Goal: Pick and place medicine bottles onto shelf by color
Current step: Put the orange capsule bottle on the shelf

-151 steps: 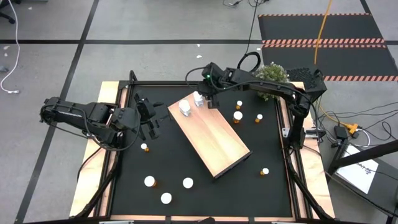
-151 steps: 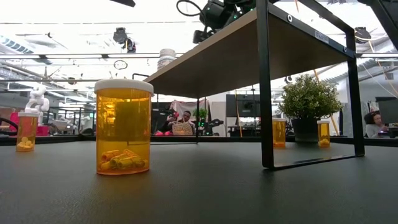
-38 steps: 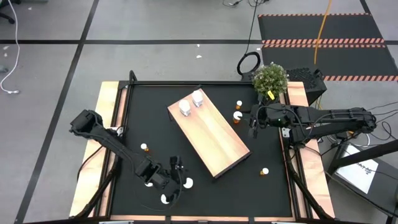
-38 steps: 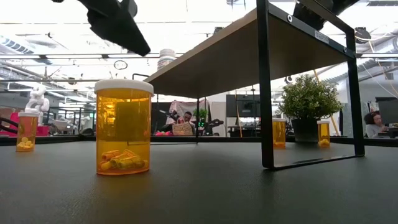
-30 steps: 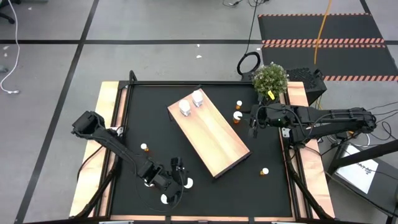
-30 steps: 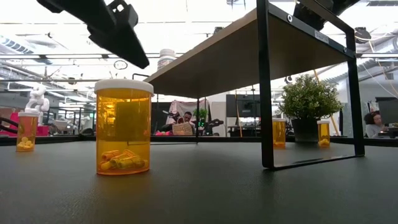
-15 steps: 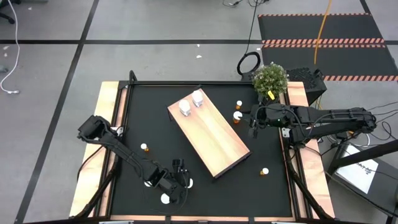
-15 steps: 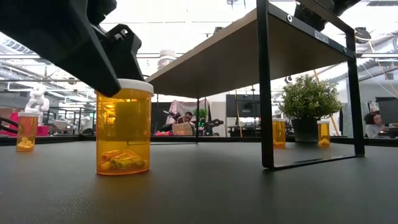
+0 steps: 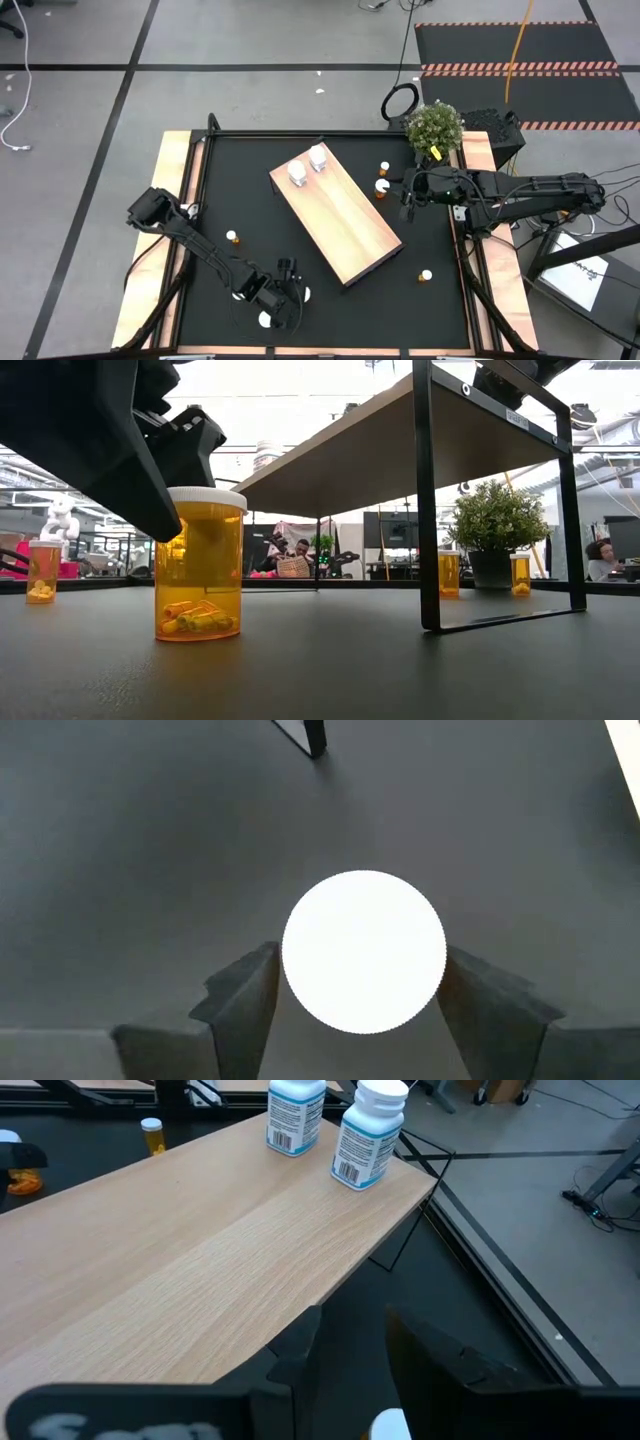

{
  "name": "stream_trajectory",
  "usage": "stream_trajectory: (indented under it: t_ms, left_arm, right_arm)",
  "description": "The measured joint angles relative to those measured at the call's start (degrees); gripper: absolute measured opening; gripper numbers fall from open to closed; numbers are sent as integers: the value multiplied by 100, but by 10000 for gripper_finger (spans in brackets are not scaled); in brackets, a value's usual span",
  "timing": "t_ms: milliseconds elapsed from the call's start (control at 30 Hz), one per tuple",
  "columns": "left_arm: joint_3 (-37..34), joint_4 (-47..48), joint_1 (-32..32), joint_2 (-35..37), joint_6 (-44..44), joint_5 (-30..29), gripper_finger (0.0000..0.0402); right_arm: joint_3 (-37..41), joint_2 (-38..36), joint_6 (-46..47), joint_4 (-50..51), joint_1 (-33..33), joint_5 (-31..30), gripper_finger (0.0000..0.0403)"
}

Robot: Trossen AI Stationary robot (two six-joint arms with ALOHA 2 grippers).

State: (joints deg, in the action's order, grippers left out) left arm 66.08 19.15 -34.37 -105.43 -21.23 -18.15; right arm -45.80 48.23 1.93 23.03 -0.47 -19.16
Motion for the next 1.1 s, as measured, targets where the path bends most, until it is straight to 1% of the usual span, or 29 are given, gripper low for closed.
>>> stream_trajectory:
  t_ms: [100, 367, 433, 600, 700, 867, 1100]
  left_arm:
    - [0, -57, 0, 0, 68, 48, 246]
    - [0, -251, 0, -2, 208, 162, 206]
    - [0, -277, 0, -2, 207, 161, 205]
    - [0, -276, 0, 2, 209, 163, 221]
    - [0, -265, 0, 75, 227, 171, 220]
    - [0, -252, 20, 369, 359, 182, 207]
    - [-4, 136, 59, 1111, 378, 189, 218]
  right_arm:
    - [0, 0, -8, 0, 0, 0, 105]
    - [0, 0, -23, 0, 0, 0, 105]
    - [0, 0, -23, 2, 0, 0, 105]
    - [0, 0, -33, 0, 0, 0, 105]
    - [0, 0, -66, 2, 0, 1, 105]
    - [0, -2, -87, 0, 0, 0, 105]
    - [0, -2, -89, 2, 0, 0, 105]
